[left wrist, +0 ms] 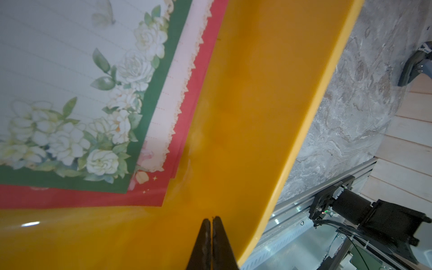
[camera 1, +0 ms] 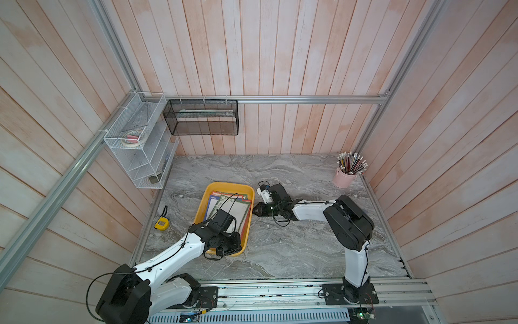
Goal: Take out the stationery paper from the storage box
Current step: Move the storage box to the center of the board.
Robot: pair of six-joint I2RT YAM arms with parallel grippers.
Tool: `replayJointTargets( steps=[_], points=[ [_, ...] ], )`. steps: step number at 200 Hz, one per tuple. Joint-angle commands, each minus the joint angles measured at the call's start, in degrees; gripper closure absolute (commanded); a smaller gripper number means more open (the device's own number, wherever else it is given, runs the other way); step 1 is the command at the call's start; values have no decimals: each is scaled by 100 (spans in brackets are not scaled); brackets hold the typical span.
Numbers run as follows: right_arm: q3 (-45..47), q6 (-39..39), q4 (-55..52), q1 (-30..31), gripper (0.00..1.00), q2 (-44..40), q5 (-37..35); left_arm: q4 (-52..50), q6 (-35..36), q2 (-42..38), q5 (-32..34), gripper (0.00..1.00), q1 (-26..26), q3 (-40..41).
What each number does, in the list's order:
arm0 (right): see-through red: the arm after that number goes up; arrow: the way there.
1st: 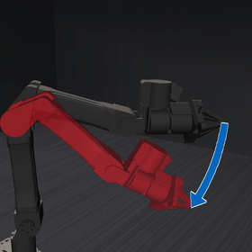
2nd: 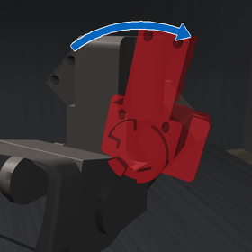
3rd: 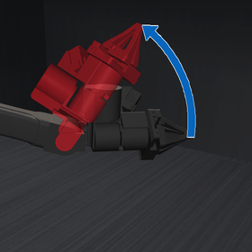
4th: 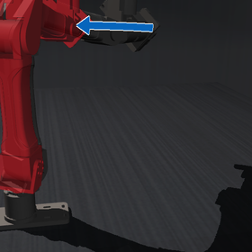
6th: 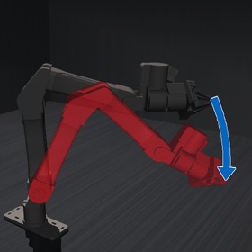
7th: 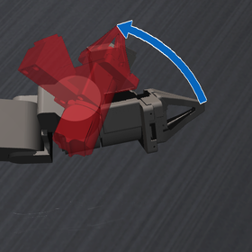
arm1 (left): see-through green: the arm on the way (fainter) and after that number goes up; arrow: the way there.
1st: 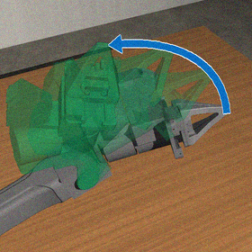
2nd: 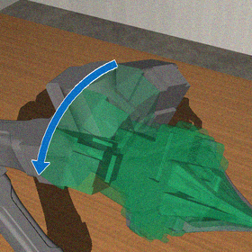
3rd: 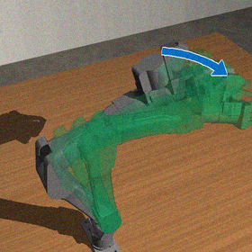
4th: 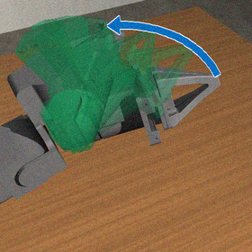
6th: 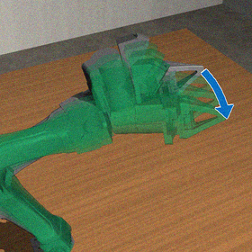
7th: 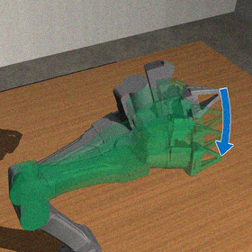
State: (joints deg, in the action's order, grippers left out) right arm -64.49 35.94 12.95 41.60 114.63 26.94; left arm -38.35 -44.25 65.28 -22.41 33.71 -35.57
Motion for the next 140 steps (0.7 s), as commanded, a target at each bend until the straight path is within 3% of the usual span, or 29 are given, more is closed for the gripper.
replayJointTargets(
  steps=[1, 100, 140],
  points=[
    [-179, -17, -77, 41, 87, 156, 75, -57, -57, -85, -110, 92, 47, 61],
    [-75, -260, -323, -33, 86, -157, -297, -1118, 529, -307, 1107, 89, -3, -1127],
    [121, -298, -436, -219, 86, -369, -362, -1232, 1443, -45, 1372, 86, -726, -1840]
  ],
)
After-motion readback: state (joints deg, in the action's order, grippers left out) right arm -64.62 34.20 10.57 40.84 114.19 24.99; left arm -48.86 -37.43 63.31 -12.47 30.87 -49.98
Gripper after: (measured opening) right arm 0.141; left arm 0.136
